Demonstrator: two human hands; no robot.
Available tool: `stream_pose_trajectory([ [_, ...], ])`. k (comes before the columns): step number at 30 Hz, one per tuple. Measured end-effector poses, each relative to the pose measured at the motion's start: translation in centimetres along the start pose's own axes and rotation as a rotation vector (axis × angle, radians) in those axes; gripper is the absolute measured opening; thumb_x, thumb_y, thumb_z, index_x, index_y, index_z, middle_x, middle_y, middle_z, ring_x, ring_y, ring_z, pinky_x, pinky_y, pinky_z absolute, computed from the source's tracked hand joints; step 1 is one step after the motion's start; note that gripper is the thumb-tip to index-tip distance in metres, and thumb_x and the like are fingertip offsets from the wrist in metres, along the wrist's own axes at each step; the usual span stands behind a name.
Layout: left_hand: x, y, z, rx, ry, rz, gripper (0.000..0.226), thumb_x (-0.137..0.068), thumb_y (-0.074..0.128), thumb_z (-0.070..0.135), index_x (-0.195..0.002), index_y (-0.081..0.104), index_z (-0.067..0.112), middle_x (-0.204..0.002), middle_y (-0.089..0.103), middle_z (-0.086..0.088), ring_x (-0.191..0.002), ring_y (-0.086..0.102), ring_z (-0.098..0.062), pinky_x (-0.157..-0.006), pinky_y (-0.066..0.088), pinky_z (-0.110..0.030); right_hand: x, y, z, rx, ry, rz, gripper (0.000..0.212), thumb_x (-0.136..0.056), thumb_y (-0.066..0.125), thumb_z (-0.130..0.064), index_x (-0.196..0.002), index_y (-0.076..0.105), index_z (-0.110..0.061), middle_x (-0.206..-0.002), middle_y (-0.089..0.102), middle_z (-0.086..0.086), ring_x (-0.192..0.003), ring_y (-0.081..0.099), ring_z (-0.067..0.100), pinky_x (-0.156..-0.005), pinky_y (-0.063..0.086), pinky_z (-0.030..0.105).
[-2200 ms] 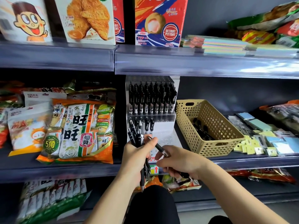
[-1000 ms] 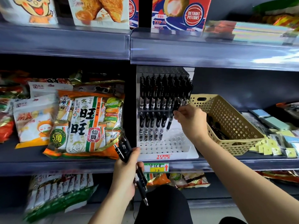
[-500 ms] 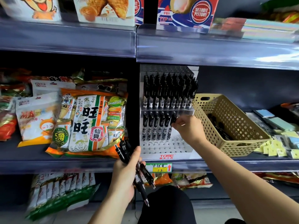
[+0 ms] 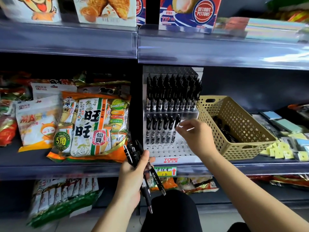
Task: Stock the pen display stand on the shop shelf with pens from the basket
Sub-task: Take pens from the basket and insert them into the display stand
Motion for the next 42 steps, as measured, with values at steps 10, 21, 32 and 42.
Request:
stream_pose_trajectory([
  [10,0.9,1.4,1.3,0.031,0.118,-0.013,0.015,-0.087,0.063,0.025,-0.095,0.065,0.013,-0.08,0.075,0.008,-0.048,0.053,0.001,-0.05,0.039,-0.022,10.0,4.8,-0.9,-0.372,0.2,-0.669,0.002,-0.089,0.063,-0.018,-0.09,0.065,-0.018,-0.077,0.063,0.001,-0.067,0.056,0.005,-0.068,0.052,0.027],
  [21,1.2,0.7,0.8,0.077,0.089,0.099,0.014,-0.081,0.07,0.024,-0.084,0.064,0.012,-0.071,0.064,0.001,-0.06,0.056,-0.007,-0.046,0.041,-0.02,10.4,3.0,1.4,-0.921,0.514,-0.329,0.01,-0.081,0.062,0.01,-0.087,0.061,0.002,-0.059,0.053,0.005,-0.043,0.048,0.008,-0.038,0.038,0.012],
  [32,1.0,1.5,0.2,0.079,0.071,0.033,0.028,-0.085,0.065,0.031,-0.091,0.068,0.004,-0.058,0.066,0.007,-0.044,0.044,-0.006,-0.048,0.04,-0.02,9.7,2.6,2.5,-1.384,0.607,-0.062,0.018,-0.071,0.063,0.005,-0.078,0.049,-0.005,-0.072,0.063,0.014,-0.067,0.07,0.019,-0.059,0.056,0.02],
  [42,0.6,0.7,0.6,0.109,0.104,0.016,0.02,-0.085,0.066,0.03,-0.099,0.068,0.017,-0.07,0.06,0.002,-0.045,0.042,-0.004,-0.046,0.038,-0.022,3.0,-5.9,1.6,-0.684,0.215,0.214,0.013,-0.082,0.065,0.0,-0.079,0.061,-0.012,-0.079,0.069,0.01,-0.078,0.068,0.025,-0.077,0.056,0.032],
])
Point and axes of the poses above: each hand's wrist, its own x-axis away from the middle knuckle, its own y-axis out of the palm, z = x × y, the point moved 7 cm from there along -x, towards the middle knuckle
